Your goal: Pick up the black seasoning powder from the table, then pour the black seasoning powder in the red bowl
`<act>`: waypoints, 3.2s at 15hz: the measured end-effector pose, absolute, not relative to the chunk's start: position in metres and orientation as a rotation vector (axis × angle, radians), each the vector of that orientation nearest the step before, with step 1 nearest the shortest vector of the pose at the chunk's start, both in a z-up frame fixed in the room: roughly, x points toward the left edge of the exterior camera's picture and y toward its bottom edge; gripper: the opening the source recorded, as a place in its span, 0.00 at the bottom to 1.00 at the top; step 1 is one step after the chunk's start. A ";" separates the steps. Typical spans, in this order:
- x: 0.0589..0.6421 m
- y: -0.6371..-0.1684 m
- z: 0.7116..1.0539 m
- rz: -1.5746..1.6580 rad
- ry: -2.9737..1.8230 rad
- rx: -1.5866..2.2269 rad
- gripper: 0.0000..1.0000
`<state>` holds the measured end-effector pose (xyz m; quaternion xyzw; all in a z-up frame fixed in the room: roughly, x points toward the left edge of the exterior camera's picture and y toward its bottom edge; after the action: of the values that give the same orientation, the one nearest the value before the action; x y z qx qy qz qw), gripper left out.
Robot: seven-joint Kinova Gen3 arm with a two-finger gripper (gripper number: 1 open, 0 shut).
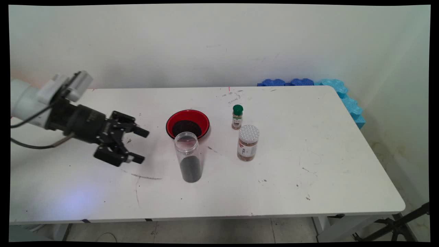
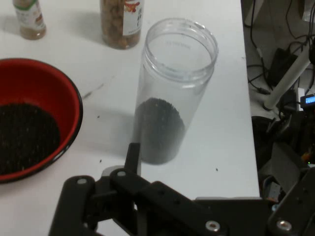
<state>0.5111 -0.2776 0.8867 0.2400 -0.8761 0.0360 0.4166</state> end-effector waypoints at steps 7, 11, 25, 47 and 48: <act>0.481 -0.301 0.865 0.101 -2.207 0.566 1.00; 0.465 -0.310 0.856 0.100 -2.215 0.543 1.00; 0.433 -0.333 0.839 0.131 -2.253 0.470 1.00; 0.433 -0.341 0.880 0.117 -2.152 0.365 0.00; 0.434 -0.343 0.886 0.103 -2.137 0.374 0.00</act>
<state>0.4336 -0.3430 0.8863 0.1525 -0.8706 0.0421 0.4659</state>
